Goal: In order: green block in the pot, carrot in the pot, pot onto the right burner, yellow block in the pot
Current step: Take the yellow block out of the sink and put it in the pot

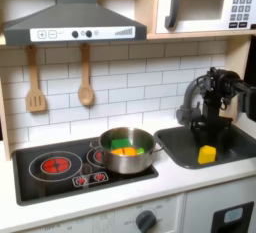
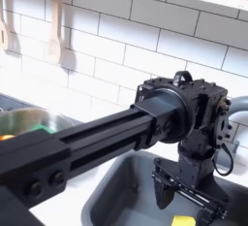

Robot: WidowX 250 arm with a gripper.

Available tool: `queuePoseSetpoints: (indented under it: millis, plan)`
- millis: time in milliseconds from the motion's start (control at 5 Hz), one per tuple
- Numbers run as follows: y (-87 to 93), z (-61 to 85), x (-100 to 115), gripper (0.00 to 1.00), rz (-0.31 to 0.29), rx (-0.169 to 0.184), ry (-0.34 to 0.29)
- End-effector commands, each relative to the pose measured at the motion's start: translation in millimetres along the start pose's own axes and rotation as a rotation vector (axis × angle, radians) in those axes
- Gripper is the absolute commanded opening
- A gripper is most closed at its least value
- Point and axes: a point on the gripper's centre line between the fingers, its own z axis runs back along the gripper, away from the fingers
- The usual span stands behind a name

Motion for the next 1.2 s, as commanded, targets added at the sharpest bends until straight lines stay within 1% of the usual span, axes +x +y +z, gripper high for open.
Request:
queuePoseSetpoints:
  millis: [0,200,400,600,1000]
  plan:
    - [2.4,-13.4,0,1.00,-0.062,0.005,0.032]
    - [-2.8,-16.2,3,1.00,-0.058,0.000,0.033]
    - [-0.4,-22.1,3,1.00,-0.027,0.005,0.048]
    - [3.7,-25.7,2,1.00,-0.022,0.008,0.053]
    - [2.0,-30.6,3,1.00,-0.041,0.016,0.052]
